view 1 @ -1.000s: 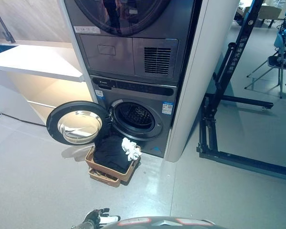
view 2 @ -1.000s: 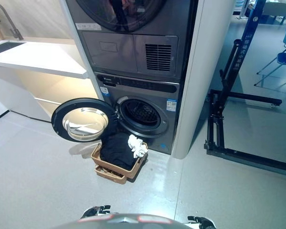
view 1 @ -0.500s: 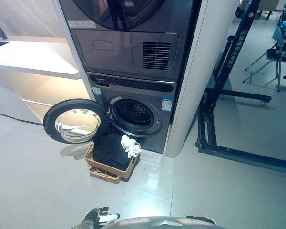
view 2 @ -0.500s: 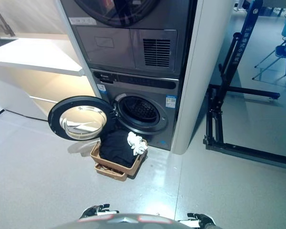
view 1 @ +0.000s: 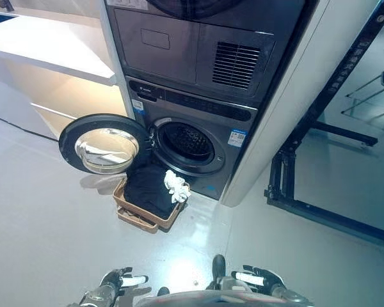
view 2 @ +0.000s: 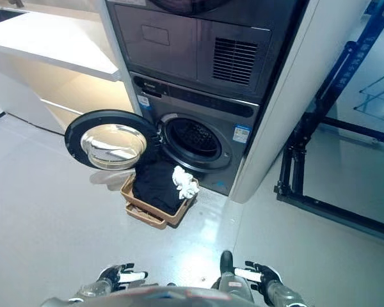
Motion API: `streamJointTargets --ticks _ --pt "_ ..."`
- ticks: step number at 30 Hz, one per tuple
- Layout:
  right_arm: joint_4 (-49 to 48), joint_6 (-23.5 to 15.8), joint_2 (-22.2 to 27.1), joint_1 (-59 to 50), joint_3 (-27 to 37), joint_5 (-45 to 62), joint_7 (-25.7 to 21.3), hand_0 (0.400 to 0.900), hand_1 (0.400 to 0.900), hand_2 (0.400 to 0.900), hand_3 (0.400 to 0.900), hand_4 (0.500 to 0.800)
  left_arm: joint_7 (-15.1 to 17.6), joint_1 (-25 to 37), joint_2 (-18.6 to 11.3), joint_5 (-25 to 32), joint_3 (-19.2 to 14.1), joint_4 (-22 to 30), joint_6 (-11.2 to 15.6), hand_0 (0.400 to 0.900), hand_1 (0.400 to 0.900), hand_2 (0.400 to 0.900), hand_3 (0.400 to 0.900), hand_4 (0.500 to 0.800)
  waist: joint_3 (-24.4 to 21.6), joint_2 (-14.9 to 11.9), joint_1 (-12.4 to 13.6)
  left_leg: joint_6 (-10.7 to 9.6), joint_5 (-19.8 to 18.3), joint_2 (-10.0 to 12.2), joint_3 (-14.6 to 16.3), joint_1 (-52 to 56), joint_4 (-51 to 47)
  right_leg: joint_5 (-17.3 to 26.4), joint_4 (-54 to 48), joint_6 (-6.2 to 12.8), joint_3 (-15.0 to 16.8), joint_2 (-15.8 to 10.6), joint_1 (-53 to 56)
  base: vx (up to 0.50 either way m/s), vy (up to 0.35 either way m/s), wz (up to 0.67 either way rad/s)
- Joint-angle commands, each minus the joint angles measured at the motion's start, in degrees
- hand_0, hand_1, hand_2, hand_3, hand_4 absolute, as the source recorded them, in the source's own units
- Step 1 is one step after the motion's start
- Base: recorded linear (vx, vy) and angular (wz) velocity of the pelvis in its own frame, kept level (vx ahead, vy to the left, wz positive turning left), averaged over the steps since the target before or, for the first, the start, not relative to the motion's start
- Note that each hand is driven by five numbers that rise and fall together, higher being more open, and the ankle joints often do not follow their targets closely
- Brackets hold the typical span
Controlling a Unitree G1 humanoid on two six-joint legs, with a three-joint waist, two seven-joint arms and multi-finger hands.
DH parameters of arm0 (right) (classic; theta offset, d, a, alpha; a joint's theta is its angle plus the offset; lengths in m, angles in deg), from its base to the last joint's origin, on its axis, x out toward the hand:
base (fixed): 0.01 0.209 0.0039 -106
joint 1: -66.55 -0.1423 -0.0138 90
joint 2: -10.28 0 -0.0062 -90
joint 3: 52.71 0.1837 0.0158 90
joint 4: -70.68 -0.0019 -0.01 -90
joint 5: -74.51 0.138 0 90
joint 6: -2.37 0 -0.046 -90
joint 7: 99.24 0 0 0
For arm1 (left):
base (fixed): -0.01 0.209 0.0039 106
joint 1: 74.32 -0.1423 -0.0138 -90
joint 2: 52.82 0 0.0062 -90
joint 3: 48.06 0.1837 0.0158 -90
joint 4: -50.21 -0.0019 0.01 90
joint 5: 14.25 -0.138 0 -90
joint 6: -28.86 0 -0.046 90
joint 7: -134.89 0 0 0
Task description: Put the clothes in the basket into the washing machine.
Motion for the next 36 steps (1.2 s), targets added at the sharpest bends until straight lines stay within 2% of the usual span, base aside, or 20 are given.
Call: streamJointTargets --ticks 1,3,4,5,7,9,11,12,13,15,17,19,23,26,28,29,30,32,33,36 --pt "2.37 0.3 3.41 2.8 -0.88 -0.72 -0.4 0.9 0.9 0.9 0.9 0.8 0.28 2.84 0.12 0.16 -0.52 1.13 2.33 0.9 0.9 0.9 0.9 0.8 -2.74 0.93 -2.45 0.19 -5.49 -0.55 0.45 13.73 -0.25 12.74 1.08 0.32 4.14 3.01 -7.52 0.61 -0.304 0.7" --pt "2.84 0.2 3.58 3.28 -0.7 -0.5 -0.39 0.9 0.9 0.9 0.9 0.8 0.4 2.66 0.33 0.38 -1.06 0.91 2.07 0.9 0.9 0.9 0.9 0.8 -3.69 1.57 -2.58 -0.8 -3.61 1.21 -0.07 14.08 3.01 10.56 4.14 -0.79 5.11 5.7 -7.45 0.49 -0.249 0.28" --pt "2.83 0.18 3.75 3.24 -0.78 -0.33 -0.4 0.9 0.9 0.9 0.9 0.8 0.49 2.55 0.53 0.79 -1.28 0.92 1.91 0.9 0.9 0.9 0.9 0.8 -3.86 2.19 -2.58 -1.67 -0.1 1.86 -0.11 13.06 7.56 9.81 5.0 -1.7 5.1 7.39 -6.48 0.46 -0.24 0.14" --pt "2.6 0.1 3.97 3.25 -0.67 -0.38 -0.4 0.9 0.9 0.9 0.9 0.8 0.86 2.66 0.75 0.87 -1.42 1.08 1.93 0.9 0.9 0.9 0.9 0.8 -4.02 2.34 -2.35 -2.76 4.45 1.58 0.44 10.71 13.53 8.73 5.11 -2.4 4.63 7.93 -4.8 0.48 -0.275 0.27" --pt "1.68 0.19 4.72 2.87 -0.69 0.48 -0.81 0.9 0.9 0.9 0.9 0.8 1.21 3.46 0.92 0.91 -1.34 3.13 1.89 0.9 0.9 0.9 0.9 0.8 -2.49 0.36 -1.44 -4.08 11.21 -2.17 2.41 0.98 29.49 6.96 4.17 -3.88 4.59 6.81 -0.56 0.34 -0.284 0.14" --pt "0.97 -0.02 4.92 2.02 -1.14 1.82 -1.41 0.9 0.9 0.9 0.9 0.8 2.04 5.09 0.5 1.34 -0.83 4.52 2.24 0.9 0.9 0.9 0.9 0.8 -0.06 -2.21 0.07 -3.5 10.62 -4.76 6.82 -6.69 41.5 5.43 4.46 -5.22 5.21 5.88 2.6 0.25 -0.323 -0.04" --pt "0.6 -0.09 5.09 1.04 -1.78 2.78 -2.08 0.9 0.9 0.9 0.9 0.8 2.18 5.24 0.54 1.0 0.03 4.76 2.37 0.9 0.9 0.9 0.9 0.8 0.94 -3.31 1.46 -2.3 8.54 -3.67 11.8 -12.93 42.51 4.17 4.18 -5.97 5.48 5.87 4.86 0.23 -0.222 -0.24" --pt "0.61 -0.09 5.13 1.05 -1.77 2.79 -2.09 0.9 0.9 0.9 0.9 0.8 2.18 5.24 0.59 1.0 0.05 4.75 2.38 0.9 0.9 0.9 0.9 0.8 1.09 -2.84 1.82 -2.28 7.88 -3.15 11.99 -12.97 43.22 4.08 4.29 -6.01 5.65 6.41 4.94 0.32 -0.161 -0.39" --pt "0.82 -0.11 5.12 0.37 -2.31 3.57 -2.39 0.9 0.9 0.9 0.9 0.8 2.35 4.98 0.63 0.58 0.76 4.33 2.42 0.9 0.9 0.9 0.9 0.8 1.08 -3.27 2.6 -1.61 6.46 -1.52 16.57 -18.61 38.14 2.58 3.27 -6.18 5.99 6.81 7.6 0.34 -0.102 -0.34" --pt "1.14 -0.32 4.98 0.11 -2.63 3.96 -2.71 0.9 0.9 0.9 0.9 0.8 2.67 4.98 0.65 0.08 1.06 3.72 2.39 0.9 0.9 0.9 0.9 0.8 1.14 -2.6 3.11 -1.75 6.85 2.21 20.32 -20.97 29.05 0.55 2.29 -5.93 6.58 7.85 10.35 0.42 -0.052 -0.28" --pt "1.29 -0.39 4.82 -0.01 -2.61 4.02 -3.38 0.9 0.9 0.9 0.9 0.8 2.95 4.92 0.53 -0.57 1.34 3.26 2.18 0.9 0.9 0.9 0.9 0.8 0.81 -0.76 3.59 -2.7 10.4 5.84 21.61 -21.02 13.45 -1.45 1.34 -5.04 7.04 9.56 12.79 0.45 0.085 -0.31" --pt "1.35 -0.44 4.93 0.2 -2.37 3.85 -3.58 0.9 0.9 0.9 0.9 0.8 2.9 4.54 0.69 -1.08 1.28 2.23 1.67 0.9 0.9 0.9 0.9 0.8 0.83 0.28 4.12 -3.53 13.48 7.23 21.48 -20.72 3.53 -3.29 0.77 -4.1 8.29 9.93 15.8 0.46 0.121 -0.5" --pt "1.39 -0.05 5.26 0.63 -2.46 2.26 -2.3 0.9 0.9 0.9 0.9 0.8 1.18 2.73 1.28 -3.86 1.72 -0.28 0.51 0.9 0.9 0.9 0.9 0.8 -1.13 1.02 4.78 -3.48 14.88 7.14 19.71 -17.99 1.22 -5.28 4.46 -2.61 11.18 9.06 18.56 0.42 0.135 -1.04" --pt "-0.17 0.4 6.23 0.28 -0.65 1.85 -1.82 0.9 0.9 0.9 0.9 0.8 0.74 3.6 0.32 -7.65 4.86 -0.31 -0.41 0.9 0.9 0.9 0.9 0.8 -0.09 1.39 3.28 -1.75 12.99 6.72 23.09 -15.09 2.17 2.61 23.82 2.49 9.6 6.51 9.34 0.21 0.146 -0.81" --pt "-1.52 0.96 6.83 -1.55 0.04 0.68 -2.31 0.9 0.9 0.9 0.9 0.8 0.42 5.03 -0.05 -10.12 7.89 -1.93 -1.35 0.9 0.9 0.9 0.9 0.8 2.15 2.03 1.65 -1.77 11.68 7.48 25.68 -11.91 0.09 2.06 22.97 2.43 2.95 0.52 1.64 0.02 0.074 -0.83" --pt "-1.77 1.5 7.3 -2.53 0.49 -0.47 -2.14 0.9 0.9 0.9 0.9 0.8 0.15 5.6 0.21 -12.48 9.51 -3.37 -2.49 0.9 0.9 0.9 0.9 0.8 2.22 2.13 1.44 -2.74 10.84 8.39 27.43 -10.4 -0.35 1.69 15.85 2.09 -3.3 -3.61 0.69 0.1 -0.026 -0.83" --pt "-1.93 2.25 8.52 -2.87 1.35 -1.17 -1.69 0.9 0.9 0.9 0.9 0.8 0.24 6.59 -0.35 -15.76 10.56 -3.55 -3.75 0.9 0.9 0.9 0.9 0.8 1.79 1.5 1.14 -3.76 10.18 8.5 28.41 -9.55 -1.21 2.97 9.1 1.63 -6.75 -5.16 0.14 0.18 -0.06 -0.1" --pt "-1.95 2.69 11.24 -3.46 3.68 -0.53 -1.57 0.9 0.9 0.9 0.9 0.8 -1.09 9.29 -0.78 -18.18 13.37 -4.08 -4.24 0.9 0.9 0.9 0.9 0.8 2.76 1.01 -1.03 -4.08 9.86 8.51 27.61 -9.4 -1.31 2.79 9.36 2.25 0.49 -2.91 0.02 0.1 -0.009 0.4" --pt "-2.45 2.78 12.65 -3.61 5.09 -0.19 -1.96 0.9 0.9 0.9 0.9 0.8 -0.81 11.3 -1.35 -18.73 13.8 -4.03 -4.7 0.9 0.9 0.9 0.9 0.8 3.4 0.72 -1.21 -4.2 10.34 8.47 27.39 -10.42 -1.24 2.8 9.68 1.97 0.9 -2.3 -0.76 -0.05 0.001 0.1" --pt "-0.97 2.96 18.54 -4.5 10.47 0.23 -3.11 0.9 0.9 0.9 0.9 0.8 -0.71 15.88 -1.34 -19.76 14.17 -3.89 -5.02 0.9 0.9 0.9 0.9 0.8 3.27 0.84 -2.12 -4.51 10.65 8.29 26.37 -12.45 -1.36 3.63 7.43 2.06 -3.02 -2.99 -0.83 0.0 -0.057 0.33"
